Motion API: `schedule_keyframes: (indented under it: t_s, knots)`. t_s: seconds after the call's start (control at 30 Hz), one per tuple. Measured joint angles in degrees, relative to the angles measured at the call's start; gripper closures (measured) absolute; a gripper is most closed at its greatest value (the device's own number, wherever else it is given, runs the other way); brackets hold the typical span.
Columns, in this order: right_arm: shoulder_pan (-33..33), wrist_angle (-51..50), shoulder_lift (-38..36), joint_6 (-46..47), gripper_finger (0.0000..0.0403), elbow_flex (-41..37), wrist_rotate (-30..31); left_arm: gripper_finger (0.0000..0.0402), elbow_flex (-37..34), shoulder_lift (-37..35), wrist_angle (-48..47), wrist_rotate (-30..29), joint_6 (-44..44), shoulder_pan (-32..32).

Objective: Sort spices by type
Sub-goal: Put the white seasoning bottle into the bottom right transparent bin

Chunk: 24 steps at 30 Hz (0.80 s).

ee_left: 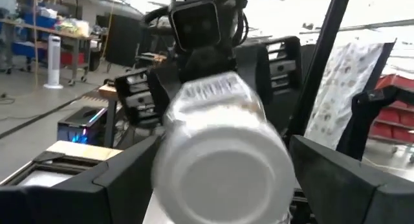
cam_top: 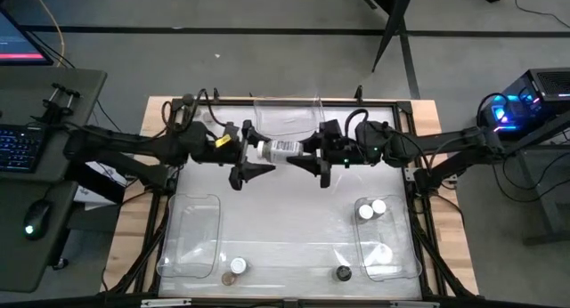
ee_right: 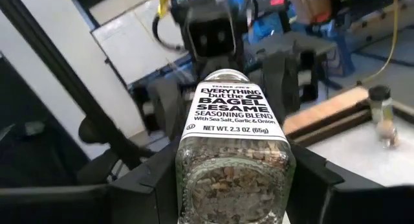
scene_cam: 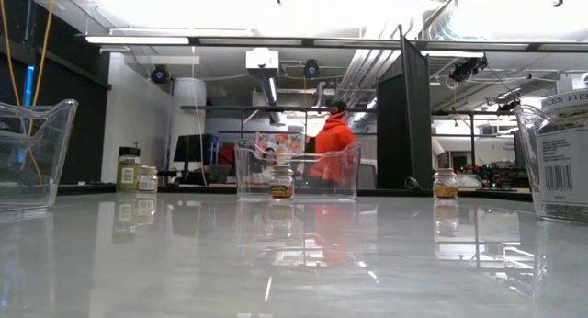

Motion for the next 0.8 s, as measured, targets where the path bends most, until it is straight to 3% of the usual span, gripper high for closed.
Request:
schedule_keyframes:
  t_s: [0.17, 0.37, 0.47, 0.8]
  knots:
    - [-0.01, 12.55, 1.57, -5.29, 0.0210, 0.00, 4.18, 0.0076, -0.06, 4.02, 12.34, -0.72, -2.08, -0.23]
    - [-0.02, 27.74, 4.75, -9.60, 0.0210, 0.02, 8.23, 0.0076, -0.07, 10.30, 38.30, -5.04, -4.21, -0.36]
    - [-0.02, 32.83, 6.47, -11.13, 0.0210, 0.02, 8.98, 0.0076, -0.07, 11.73, 46.45, -7.67, -3.20, -0.28]
    - [-1.00, 40.49, 9.15, -10.68, 0.0210, 0.02, 8.57, 0.0076, -0.04, 12.20, 49.24, -9.31, -1.33, 0.19]
